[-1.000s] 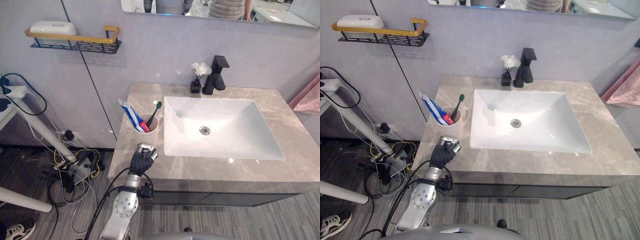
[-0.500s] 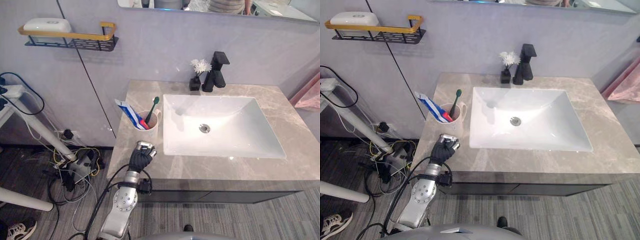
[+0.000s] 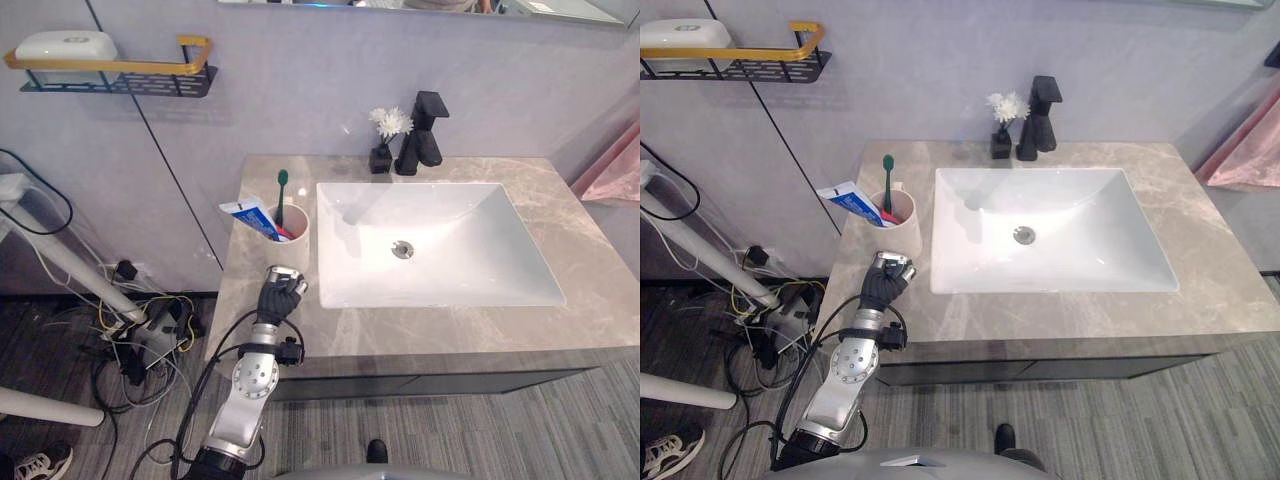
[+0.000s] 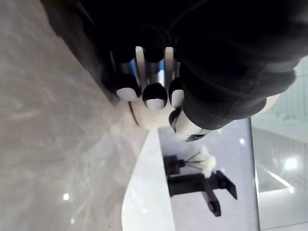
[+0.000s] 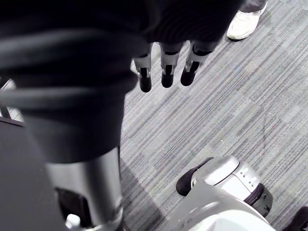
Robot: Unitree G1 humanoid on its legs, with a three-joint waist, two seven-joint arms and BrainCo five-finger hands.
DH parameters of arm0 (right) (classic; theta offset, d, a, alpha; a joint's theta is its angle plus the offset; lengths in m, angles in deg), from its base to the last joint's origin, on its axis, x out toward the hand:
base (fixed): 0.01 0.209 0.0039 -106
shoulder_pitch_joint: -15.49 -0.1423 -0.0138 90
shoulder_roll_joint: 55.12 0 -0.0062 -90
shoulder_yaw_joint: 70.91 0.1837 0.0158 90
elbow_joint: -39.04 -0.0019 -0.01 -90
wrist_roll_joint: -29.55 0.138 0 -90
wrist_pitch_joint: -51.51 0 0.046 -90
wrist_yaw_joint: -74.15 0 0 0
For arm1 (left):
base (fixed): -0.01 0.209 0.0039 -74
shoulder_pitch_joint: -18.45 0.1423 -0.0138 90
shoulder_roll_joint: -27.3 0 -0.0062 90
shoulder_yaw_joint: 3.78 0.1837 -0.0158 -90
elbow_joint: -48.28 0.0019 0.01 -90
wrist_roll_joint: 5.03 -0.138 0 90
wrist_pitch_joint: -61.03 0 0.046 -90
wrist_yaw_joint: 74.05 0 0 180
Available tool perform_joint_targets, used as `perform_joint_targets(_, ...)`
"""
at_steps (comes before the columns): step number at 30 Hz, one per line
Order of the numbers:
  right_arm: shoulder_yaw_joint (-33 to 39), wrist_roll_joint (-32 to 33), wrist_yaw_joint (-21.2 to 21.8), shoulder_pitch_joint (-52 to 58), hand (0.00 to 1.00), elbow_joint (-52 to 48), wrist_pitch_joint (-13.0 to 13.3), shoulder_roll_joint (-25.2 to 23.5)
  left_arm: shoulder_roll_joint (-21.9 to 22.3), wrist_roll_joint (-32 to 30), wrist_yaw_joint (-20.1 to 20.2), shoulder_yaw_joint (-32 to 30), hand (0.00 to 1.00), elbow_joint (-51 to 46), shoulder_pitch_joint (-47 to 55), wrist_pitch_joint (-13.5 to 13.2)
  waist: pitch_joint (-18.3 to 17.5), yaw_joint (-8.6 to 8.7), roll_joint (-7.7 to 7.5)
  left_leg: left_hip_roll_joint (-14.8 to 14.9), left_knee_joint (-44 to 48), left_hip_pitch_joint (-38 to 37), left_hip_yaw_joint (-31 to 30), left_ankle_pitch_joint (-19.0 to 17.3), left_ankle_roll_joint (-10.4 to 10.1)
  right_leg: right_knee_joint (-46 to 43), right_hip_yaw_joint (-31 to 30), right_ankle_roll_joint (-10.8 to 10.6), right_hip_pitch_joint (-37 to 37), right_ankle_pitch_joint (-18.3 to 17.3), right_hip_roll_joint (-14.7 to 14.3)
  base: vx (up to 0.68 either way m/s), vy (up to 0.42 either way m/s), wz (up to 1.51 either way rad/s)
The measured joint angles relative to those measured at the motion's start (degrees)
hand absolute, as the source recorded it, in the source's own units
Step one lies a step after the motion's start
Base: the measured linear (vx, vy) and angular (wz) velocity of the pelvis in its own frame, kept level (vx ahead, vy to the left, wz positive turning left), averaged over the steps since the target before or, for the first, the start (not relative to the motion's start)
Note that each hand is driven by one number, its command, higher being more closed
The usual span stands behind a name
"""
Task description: Organize washtable
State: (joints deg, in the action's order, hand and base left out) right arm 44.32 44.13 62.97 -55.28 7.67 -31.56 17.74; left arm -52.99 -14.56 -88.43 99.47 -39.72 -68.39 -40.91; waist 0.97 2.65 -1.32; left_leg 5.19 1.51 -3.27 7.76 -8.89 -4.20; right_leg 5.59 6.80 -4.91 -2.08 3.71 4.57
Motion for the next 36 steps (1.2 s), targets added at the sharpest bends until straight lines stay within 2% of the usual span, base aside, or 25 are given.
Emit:
perform_joint_targets(8, 0.07, 0.0, 0.0, -0.81, 0.0, -0.07, 0.02, 0.01, 0.08, -1.04, -2.57, -2.34, 1.0, 2.59, -2.63, 0.46, 0.07, -0.01, -0.01, 0.03, -0.31, 0.99, 1.46, 0.62, -0.36, 0.06, -1.59, 0.15, -1.92, 1.17, -0.09, -0.05, -0.006, -0.1)
perform_joint_targets(24, 0.03, 0.03, 0.02, -1.14, 0.0, -0.47, 0.11, -0.08, 0.1, -1.03, -4.7, -4.25, 1.0, 4.54, -4.81, 0.5, 0.08, -0.07, 0.12, 0.04, -1.37, 2.71, 2.7, 1.37, -1.3, 0.07, -3.0, 0.09, -4.21, 1.5, -0.28, -0.03, -0.005, -0.03)
perform_joint_targets(32, 0.01, 0.04, 0.1, -1.12, 0.0, -0.58, 0.2, -0.08, 0.63, -0.33, -2.73, -4.41, 1.0, 0.97, -2.09, 0.41, -0.04, -0.12, 0.32, 0.07, -1.99, 2.21, 2.19, 1.91, -0.76, 0.03, -2.75, 0.29, -4.15, 1.74, -0.32, 0.02, 0.002, 0.0)
perform_joint_targets(36, 0.0, 0.05, 0.56, -1.14, 0.0, -0.64, 0.34, -0.09, 0.88, 5.0, 0.59, -3.72, 1.0, -3.43, 1.41, -0.25, -0.12, -0.07, 0.48, 0.06, -2.05, 1.8, 1.27, 1.99, -0.61, -0.3, -1.68, 0.28, -3.73, 1.73, -0.32, 0.09, 0.008, 0.09)
